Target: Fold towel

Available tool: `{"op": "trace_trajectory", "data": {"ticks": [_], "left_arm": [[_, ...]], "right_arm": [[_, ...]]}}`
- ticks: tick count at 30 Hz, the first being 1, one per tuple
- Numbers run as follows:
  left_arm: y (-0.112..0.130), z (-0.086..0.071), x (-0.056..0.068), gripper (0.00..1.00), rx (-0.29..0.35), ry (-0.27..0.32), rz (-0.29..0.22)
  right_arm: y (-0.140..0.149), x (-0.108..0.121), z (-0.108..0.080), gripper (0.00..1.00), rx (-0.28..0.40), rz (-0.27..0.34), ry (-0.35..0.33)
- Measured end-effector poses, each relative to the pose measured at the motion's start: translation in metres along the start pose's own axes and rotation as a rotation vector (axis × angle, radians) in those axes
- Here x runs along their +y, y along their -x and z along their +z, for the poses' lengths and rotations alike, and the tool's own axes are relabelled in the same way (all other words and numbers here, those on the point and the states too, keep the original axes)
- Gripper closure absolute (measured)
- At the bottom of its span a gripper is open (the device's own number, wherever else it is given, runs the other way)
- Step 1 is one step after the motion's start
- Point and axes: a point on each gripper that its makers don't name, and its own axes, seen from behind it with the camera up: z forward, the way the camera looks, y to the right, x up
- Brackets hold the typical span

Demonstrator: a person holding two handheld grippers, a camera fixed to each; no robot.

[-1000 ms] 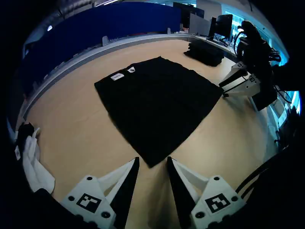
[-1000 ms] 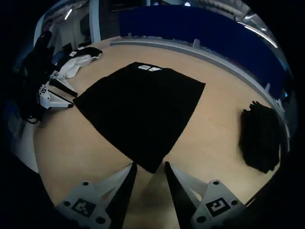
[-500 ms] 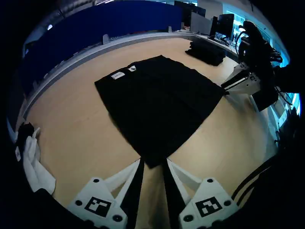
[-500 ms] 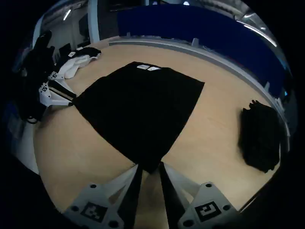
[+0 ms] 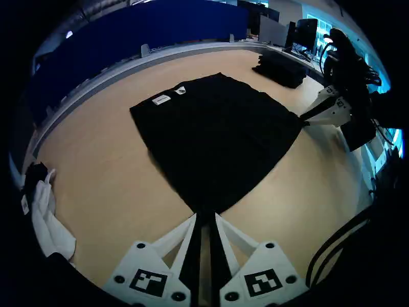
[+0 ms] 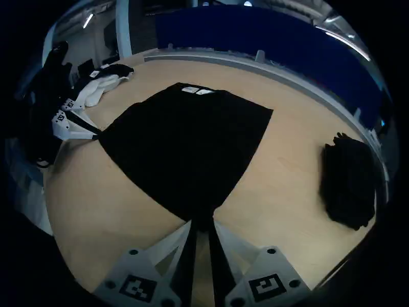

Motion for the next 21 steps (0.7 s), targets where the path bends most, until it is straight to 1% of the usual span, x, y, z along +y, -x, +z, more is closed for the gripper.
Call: {"op": "trace_trajectory", "data": {"ticks": [3,10,15,21], "left_arm": [[0.0,-0.002,0.001,0.91,0.0,0.004,-0.003],[-0.007,-0.01,0.005,0.91,0.013,0.015,-0.045],[-0.017,-0.017,0.007,0.91,0.033,0.012,-0.061],[-0.037,-0.031,0.003,0.91,0.068,0.0,-0.08]], "right_arm": [[-0.001,0.0,0.0,0.85,0.003,0.005,0.002],[-0.009,0.004,-0.007,0.85,0.018,0.02,0.002],[-0.021,0.008,-0.016,0.85,0.044,0.029,0.007],[-0.041,0.008,-0.032,0.85,0.084,0.031,0.01]]}}
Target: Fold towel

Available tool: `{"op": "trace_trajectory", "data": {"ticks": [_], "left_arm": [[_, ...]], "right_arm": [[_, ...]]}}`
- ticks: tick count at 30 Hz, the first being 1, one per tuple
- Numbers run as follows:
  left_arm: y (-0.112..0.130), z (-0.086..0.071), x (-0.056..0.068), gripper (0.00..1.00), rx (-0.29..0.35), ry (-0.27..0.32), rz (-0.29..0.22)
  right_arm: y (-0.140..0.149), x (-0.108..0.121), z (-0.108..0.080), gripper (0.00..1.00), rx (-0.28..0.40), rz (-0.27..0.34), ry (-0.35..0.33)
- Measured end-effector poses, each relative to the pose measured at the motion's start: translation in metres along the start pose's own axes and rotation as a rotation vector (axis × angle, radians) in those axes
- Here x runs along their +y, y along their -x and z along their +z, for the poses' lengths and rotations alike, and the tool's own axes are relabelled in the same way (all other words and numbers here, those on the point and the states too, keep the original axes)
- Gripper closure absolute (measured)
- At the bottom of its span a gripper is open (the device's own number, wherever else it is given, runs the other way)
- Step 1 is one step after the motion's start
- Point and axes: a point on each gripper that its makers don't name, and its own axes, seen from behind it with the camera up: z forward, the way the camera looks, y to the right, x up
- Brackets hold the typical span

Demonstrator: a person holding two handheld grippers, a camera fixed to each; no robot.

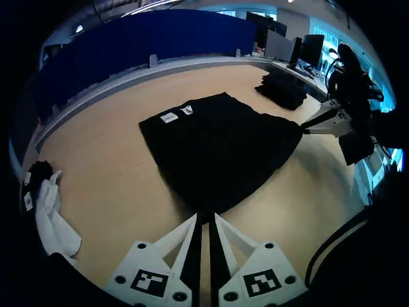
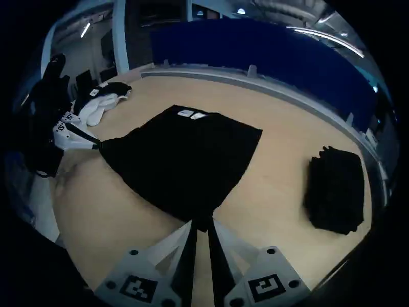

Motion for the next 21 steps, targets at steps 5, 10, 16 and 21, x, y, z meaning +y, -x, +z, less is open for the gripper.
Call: {"op": "trace_trajectory", "data": {"ticks": [5,10,16,21], "left_arm": [[-0.022,-0.016,-0.004,0.91,0.041,-0.012,-0.026],[-0.042,-0.034,-0.005,0.91,0.073,-0.023,-0.044],[-0.062,-0.055,-0.002,0.91,0.107,-0.026,-0.068],[-0.072,-0.066,0.001,0.91,0.127,-0.026,-0.084]], "right_arm": [[-0.02,-0.002,-0.016,0.85,0.039,0.007,0.005],[-0.039,-0.004,-0.035,0.85,0.071,0.023,0.007],[-0.055,-0.007,-0.06,0.85,0.089,0.03,0.012],[-0.06,-0.012,-0.076,0.85,0.086,0.025,0.008]]}}
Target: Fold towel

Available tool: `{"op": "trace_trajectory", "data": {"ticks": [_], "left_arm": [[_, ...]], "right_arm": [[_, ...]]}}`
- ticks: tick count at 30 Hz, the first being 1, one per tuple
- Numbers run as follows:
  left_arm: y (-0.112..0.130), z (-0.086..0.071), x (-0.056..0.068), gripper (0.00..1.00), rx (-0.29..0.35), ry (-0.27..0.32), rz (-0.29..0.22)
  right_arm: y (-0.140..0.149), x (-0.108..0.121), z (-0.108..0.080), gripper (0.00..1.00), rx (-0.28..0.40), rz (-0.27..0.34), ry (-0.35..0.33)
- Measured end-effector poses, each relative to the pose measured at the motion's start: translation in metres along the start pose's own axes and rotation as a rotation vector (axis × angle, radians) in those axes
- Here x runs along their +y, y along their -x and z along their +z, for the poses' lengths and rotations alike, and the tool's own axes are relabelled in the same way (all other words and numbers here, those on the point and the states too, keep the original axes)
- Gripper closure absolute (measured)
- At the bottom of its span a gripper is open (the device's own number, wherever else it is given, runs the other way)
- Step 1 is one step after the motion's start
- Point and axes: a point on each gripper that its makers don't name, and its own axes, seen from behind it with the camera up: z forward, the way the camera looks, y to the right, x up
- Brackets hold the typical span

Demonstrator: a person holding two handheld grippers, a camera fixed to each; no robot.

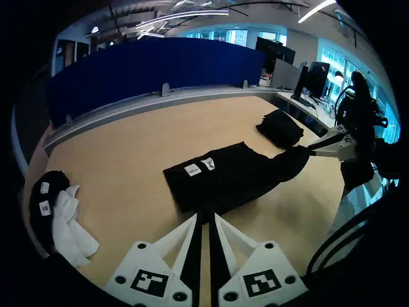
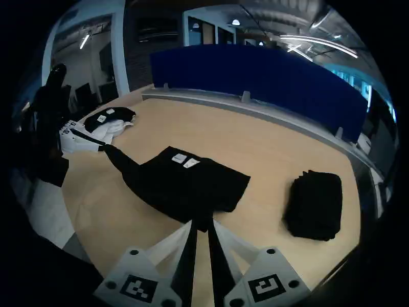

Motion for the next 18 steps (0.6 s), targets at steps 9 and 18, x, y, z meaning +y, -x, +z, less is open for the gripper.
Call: {"op": "trace_trajectory", "data": {"ticks": [9,18], "left_arm": [[0.004,0.001,-0.001,0.91,-0.009,-0.005,-0.012],[-0.002,0.007,-0.006,0.91,-0.008,-0.013,-0.025]], "right_arm": [[0.005,-0.003,0.001,0.85,-0.017,0.01,-0.004],[-0.003,0.007,0.01,0.85,-0.029,0.003,0.002]]}}
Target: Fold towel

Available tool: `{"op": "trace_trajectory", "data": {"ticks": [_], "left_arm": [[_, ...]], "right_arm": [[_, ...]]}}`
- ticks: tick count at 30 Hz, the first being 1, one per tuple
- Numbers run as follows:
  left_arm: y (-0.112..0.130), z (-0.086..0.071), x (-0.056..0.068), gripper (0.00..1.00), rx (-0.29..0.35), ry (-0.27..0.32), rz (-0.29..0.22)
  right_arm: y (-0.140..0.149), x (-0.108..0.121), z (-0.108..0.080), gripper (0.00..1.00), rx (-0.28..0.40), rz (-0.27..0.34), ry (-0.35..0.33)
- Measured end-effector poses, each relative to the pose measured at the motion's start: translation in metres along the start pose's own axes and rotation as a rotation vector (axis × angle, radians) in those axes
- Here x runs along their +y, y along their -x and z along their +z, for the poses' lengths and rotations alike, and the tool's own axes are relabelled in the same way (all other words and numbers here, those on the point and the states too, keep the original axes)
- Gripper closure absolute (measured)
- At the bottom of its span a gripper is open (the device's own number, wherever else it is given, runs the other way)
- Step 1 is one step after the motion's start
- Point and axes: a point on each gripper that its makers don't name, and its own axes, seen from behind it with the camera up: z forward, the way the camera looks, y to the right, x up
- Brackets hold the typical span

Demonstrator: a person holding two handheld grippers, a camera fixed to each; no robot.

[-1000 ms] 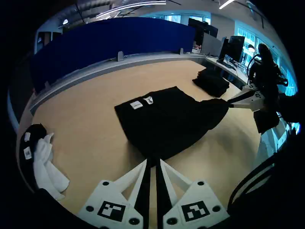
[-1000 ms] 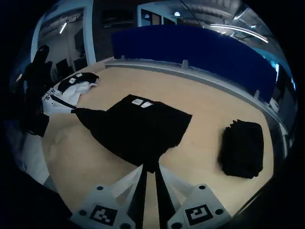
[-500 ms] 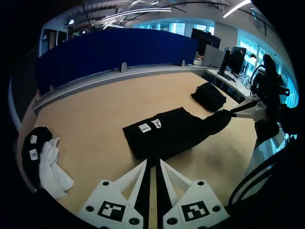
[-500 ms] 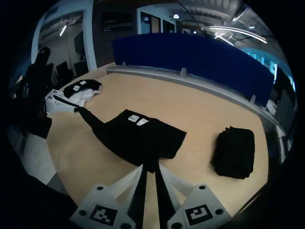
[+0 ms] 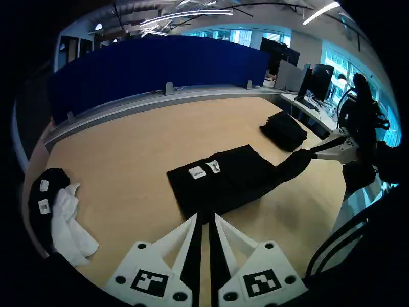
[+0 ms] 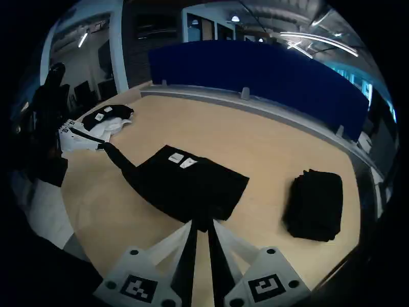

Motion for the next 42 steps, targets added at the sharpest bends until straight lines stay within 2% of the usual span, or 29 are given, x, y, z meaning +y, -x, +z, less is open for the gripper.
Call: {"op": "trace_trajectory", "data": {"ticks": [11,24,33,42], "left_arm": [[-0.019,0.029,-0.017,0.91,-0.002,-0.025,0.0],[-0.035,0.082,-0.038,0.91,-0.024,-0.041,-0.003],[-0.022,0.111,-0.05,0.91,-0.072,-0.04,-0.001],[-0.005,0.129,-0.056,0.91,-0.113,-0.045,0.006]], "right_arm": [[-0.019,0.026,0.03,0.85,-0.012,-0.001,0.015],[-0.028,0.061,0.078,0.85,-0.054,0.041,0.031],[-0.014,0.073,0.107,0.85,-0.102,0.061,0.03],[-0.001,0.076,0.126,0.85,-0.126,0.106,0.028]]}}
